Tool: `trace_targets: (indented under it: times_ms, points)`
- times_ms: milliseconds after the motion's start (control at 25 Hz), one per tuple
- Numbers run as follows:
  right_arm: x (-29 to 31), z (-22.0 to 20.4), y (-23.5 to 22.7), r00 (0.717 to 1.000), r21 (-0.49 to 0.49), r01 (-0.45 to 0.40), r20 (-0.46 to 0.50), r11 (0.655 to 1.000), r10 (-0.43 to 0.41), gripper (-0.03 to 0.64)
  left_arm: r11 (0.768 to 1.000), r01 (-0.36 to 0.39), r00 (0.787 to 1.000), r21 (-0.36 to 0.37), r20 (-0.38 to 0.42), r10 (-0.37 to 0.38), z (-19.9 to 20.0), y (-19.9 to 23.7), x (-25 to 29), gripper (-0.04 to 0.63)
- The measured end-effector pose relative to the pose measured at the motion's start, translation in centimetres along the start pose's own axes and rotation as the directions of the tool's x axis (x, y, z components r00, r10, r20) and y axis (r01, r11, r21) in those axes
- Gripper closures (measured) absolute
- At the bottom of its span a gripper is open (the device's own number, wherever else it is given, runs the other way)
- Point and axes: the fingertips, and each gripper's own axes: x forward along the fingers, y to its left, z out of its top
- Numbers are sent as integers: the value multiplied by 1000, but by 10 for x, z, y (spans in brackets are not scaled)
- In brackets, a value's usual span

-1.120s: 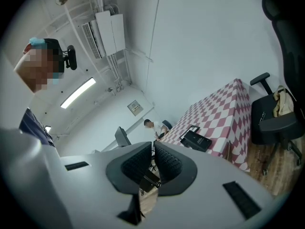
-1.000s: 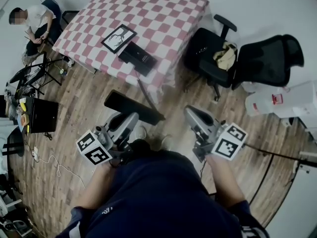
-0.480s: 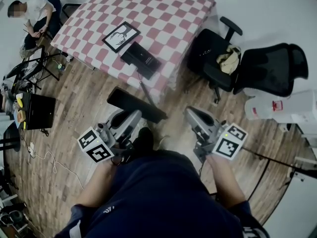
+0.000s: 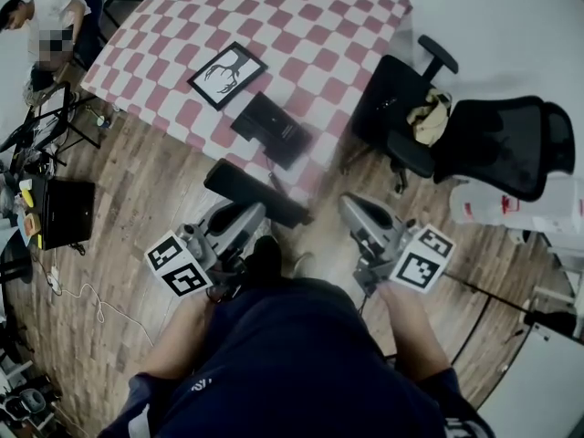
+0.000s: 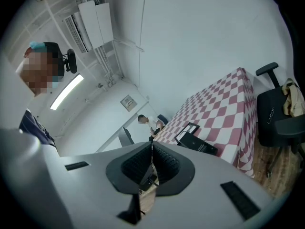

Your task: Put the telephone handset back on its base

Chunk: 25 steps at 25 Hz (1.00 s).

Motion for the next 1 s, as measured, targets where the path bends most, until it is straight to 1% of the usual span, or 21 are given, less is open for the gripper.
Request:
trace_targets:
  times_ms: [320,560,760,1000]
  points:
    - [58,25,-24,999,25,47,-10,999,-47,600,999,17,1000,-40,-26,-18,36,57,13,503]
    - [93,39,-37,996,36,89,-19,995,-88,600,998,19,999,-67,-41,-22,58,94,12,503]
    - [114,44,-47,992,43,126,-31,991,-125,600,994,28,996,-104,-76,-36,56,117,14,503]
    - [123,43,-57,987,60,157,-56,986,-154,600,989,22,995,-149,-92,-36,48,130,17,503]
